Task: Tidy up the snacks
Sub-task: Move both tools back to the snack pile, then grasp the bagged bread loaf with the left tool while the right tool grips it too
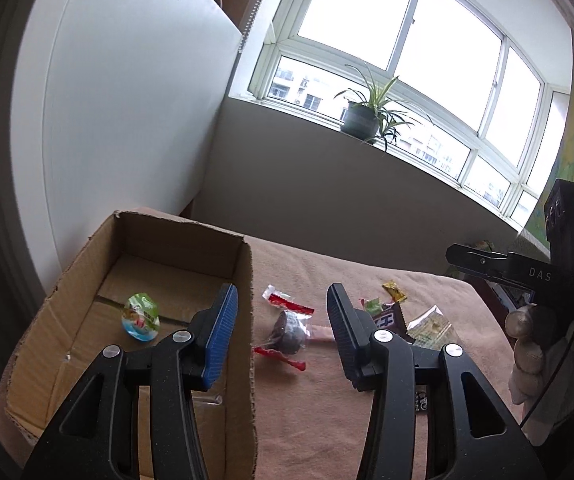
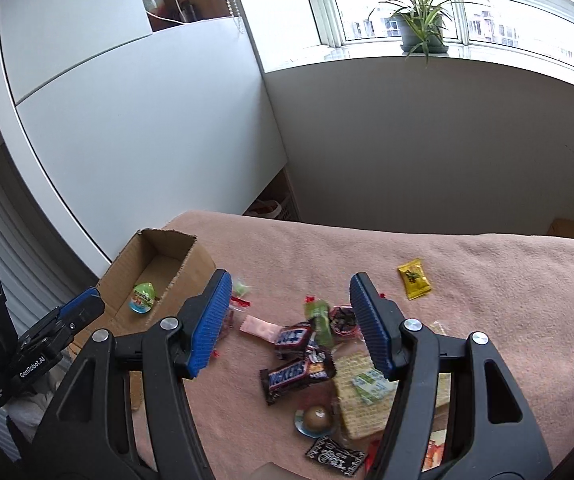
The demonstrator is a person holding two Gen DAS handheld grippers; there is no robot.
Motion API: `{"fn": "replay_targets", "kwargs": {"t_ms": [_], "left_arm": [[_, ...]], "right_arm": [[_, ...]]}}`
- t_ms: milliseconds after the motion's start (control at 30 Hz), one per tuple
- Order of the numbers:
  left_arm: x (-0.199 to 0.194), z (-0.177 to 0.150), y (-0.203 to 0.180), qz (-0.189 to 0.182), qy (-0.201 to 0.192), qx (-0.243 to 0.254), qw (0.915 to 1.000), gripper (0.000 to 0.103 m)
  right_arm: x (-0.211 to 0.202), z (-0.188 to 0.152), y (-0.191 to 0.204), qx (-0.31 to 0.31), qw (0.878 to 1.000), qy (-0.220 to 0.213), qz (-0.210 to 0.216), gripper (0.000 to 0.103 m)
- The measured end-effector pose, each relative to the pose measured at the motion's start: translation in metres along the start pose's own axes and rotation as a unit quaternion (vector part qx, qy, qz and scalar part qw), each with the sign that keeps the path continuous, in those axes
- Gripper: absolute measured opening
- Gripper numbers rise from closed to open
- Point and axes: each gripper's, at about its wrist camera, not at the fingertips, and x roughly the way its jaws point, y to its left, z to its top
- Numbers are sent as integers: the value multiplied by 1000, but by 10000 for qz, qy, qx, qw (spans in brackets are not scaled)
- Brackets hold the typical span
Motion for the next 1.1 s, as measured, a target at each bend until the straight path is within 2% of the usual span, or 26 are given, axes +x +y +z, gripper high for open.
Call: {"fn": "replay_targets", "kwargs": {"t_ms": [300,567,733,867,1100], "left_arm": [[41,-18,-58,-644,639,239,9956,45],[80,-51,-102,-1321,1557,129,9788,45],[96,-64,-122,-1284,1830,223,9744,45],[107,-73,-125,-1333,2105,71,9684,45],[116,-74,-130,-1295,2158,39,9678,45]], "right_arm": [[2,-29,-85,638,9966,449,-255,64],[8,-51,-117,765,9936,788,-246,64],[13,-60,-123,766,9926,936,-126,64],[23,-66,-128,830,9906,1085,-53,64],[36,-69,-127,844,9886,1242,78,64]]}}
